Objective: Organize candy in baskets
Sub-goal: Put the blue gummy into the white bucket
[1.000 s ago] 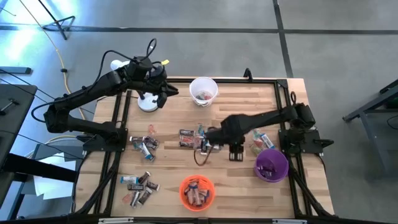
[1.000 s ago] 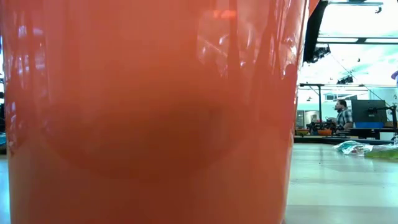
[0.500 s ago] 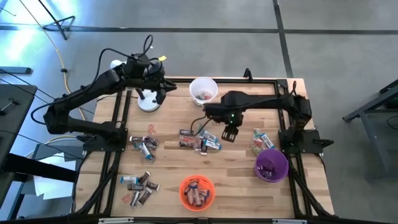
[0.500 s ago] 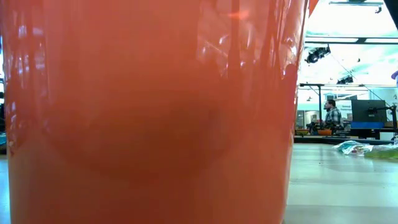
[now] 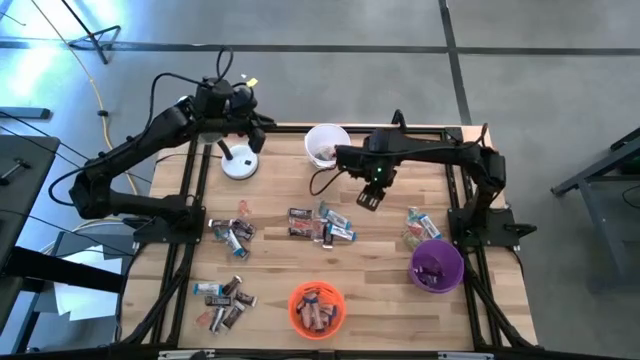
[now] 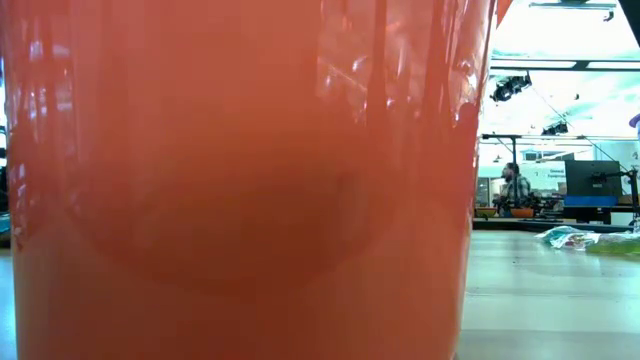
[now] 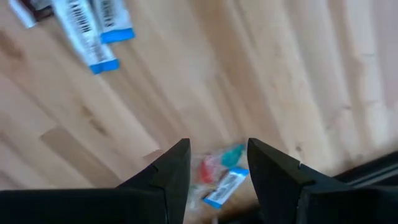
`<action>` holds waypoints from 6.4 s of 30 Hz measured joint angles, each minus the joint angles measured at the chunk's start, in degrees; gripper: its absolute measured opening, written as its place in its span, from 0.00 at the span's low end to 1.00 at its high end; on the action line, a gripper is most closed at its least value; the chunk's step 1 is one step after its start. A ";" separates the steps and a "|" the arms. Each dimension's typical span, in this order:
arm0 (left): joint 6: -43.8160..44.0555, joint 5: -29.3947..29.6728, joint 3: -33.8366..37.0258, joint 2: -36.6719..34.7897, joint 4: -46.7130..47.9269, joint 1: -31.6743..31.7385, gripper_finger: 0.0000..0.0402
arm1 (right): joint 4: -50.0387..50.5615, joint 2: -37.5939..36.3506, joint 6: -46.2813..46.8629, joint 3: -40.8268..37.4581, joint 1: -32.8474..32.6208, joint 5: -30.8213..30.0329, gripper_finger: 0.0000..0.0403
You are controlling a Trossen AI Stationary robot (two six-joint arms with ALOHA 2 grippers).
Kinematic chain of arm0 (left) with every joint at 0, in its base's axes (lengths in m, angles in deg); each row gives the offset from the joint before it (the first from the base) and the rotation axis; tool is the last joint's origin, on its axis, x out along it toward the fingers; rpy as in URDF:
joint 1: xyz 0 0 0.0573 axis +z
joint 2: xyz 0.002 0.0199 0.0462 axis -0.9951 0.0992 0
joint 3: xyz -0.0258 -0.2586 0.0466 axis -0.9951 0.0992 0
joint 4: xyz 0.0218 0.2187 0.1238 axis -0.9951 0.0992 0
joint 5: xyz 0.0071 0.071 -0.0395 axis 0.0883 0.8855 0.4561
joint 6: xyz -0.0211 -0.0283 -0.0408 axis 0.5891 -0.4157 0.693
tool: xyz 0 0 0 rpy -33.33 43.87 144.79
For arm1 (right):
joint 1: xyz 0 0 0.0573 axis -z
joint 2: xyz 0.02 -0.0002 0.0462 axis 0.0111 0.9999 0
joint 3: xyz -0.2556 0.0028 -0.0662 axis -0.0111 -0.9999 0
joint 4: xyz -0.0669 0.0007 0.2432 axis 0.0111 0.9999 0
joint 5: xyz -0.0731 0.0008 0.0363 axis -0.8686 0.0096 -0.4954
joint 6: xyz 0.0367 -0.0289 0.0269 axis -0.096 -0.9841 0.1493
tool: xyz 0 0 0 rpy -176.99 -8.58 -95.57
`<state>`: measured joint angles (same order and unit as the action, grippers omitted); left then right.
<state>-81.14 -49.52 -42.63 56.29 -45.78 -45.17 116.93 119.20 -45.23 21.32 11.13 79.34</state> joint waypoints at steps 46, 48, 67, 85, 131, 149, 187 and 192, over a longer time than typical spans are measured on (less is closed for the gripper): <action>15.97 3.67 -0.02 0.42 -11.51 -15.45 0.14 | -27.88 -27.56 -1.25 -52.16 7.59 8.53 0.38; 16.51 3.74 -0.02 1.03 -10.81 -16.66 0.14 | -28.92 -27.56 -1.32 -53.42 7.59 8.53 0.38; 19.20 3.98 -0.01 1.46 -11.15 -21.36 0.14 | -41.13 -27.54 18.54 -59.60 7.59 0.74 0.38; 16.76 3.63 0.00 1.46 -11.11 -21.31 0.14 | -38.28 -27.54 49.67 -59.92 -4.95 -5.58 0.38; 14.82 6.36 0.00 -0.83 -11.65 -21.09 0.14 | -34.28 -25.06 48.00 -54.77 -5.43 -0.91 0.02; 14.93 10.10 0.00 -0.83 -13.08 -21.09 0.14 | -52.05 -30.81 12.14 -34.31 6.73 -19.20 0.00; 15.85 14.56 0.00 -0.79 -15.24 -20.71 0.14 | -61.79 -0.86 -18.84 -9.38 18.23 5.50 0.39; 15.85 14.60 0.00 -0.79 -15.15 -19.41 0.14 | -59.66 -0.94 -20.03 -9.35 18.21 7.22 0.44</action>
<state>-65.29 -34.92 -42.63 55.50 -60.93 -64.58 57.27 118.26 -65.27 11.98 29.34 86.56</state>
